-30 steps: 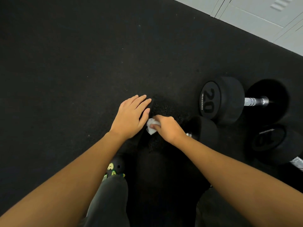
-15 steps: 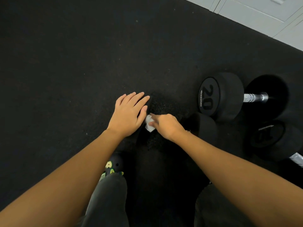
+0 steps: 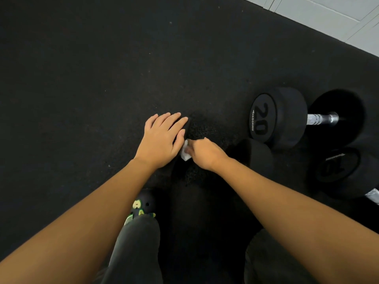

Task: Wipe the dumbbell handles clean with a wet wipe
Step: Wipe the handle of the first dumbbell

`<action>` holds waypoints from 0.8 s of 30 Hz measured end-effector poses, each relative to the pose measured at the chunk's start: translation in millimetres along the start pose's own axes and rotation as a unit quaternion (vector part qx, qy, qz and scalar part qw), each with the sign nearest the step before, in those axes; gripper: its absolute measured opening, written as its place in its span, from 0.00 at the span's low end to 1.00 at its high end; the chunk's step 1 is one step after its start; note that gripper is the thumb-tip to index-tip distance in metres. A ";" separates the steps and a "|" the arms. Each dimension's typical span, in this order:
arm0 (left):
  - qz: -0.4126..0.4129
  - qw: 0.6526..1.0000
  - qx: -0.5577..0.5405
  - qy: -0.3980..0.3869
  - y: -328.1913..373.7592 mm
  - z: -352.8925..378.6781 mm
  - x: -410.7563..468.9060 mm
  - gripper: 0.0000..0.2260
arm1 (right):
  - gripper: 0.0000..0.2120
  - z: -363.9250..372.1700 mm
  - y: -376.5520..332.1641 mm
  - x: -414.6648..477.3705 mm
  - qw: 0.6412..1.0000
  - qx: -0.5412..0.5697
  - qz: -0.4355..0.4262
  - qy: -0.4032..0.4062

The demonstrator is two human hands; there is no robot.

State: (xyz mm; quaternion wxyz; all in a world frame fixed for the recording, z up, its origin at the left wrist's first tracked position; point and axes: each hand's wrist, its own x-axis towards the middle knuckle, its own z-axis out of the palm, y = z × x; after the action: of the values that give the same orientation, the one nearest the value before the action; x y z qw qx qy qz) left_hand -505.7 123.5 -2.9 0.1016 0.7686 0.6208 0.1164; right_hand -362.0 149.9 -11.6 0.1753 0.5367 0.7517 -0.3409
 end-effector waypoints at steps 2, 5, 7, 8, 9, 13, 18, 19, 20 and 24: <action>0.002 1.000 0.004 0.004 -0.5 0.1 -0.6 0.21 | 0.16 4.7 0.2 -1.9 1.000 0.003 -0.009 0.016; 0.005 1.000 0.007 0.010 -1.8 1.1 -2.5 0.20 | 0.15 1.0 10.0 -11.0 0.997 -0.015 -0.058 0.038; 0.005 1.000 0.006 0.011 -2.0 0.8 -3.4 0.20 | 0.14 -5.7 16.2 -13.2 0.998 0.008 -0.057 0.017; 0.004 1.000 0.006 0.010 -1.9 1.0 -3.7 0.21 | 0.14 -10.0 17.4 -13.6 0.999 0.027 -0.044 -0.005; 0.004 1.000 0.007 0.011 -1.8 1.5 -3.7 0.20 | 0.16 -14.1 17.6 -13.8 0.998 0.043 -0.027 -0.028; 0.006 1.000 0.015 0.020 -1.2 3.7 -2.2 0.20 | 0.20 -20.7 12.4 -7.6 0.997 0.051 0.001 -0.062; 0.006 1.000 0.010 0.012 -0.7 1.7 -0.6 0.21 | 0.13 -6.1 1.4 -6.0 0.997 0.077 0.005 -0.020; 0.007 1.000 0.011 0.013 -1.0 1.4 -0.8 0.21 | 0.13 -2.5 2.1 -8.2 0.997 0.073 -0.009 -0.005; 0.007 1.000 0.013 0.014 -1.1 1.1 -1.2 0.21 | 0.14 0.1 4.0 -10.9 0.998 0.056 -0.032 0.010; 0.009 1.000 0.015 0.016 -1.6 1.4 -2.7 0.20 | 0.22 1.3 17.8 -16.6 0.997 -0.006 -0.076 0.017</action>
State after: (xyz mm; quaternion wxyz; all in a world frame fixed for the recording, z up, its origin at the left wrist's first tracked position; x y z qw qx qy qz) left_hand -507.3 121.2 -4.8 0.0784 0.7738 0.6169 0.1204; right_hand -339.7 141.1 -7.9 0.1389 0.4829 0.7952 -0.3394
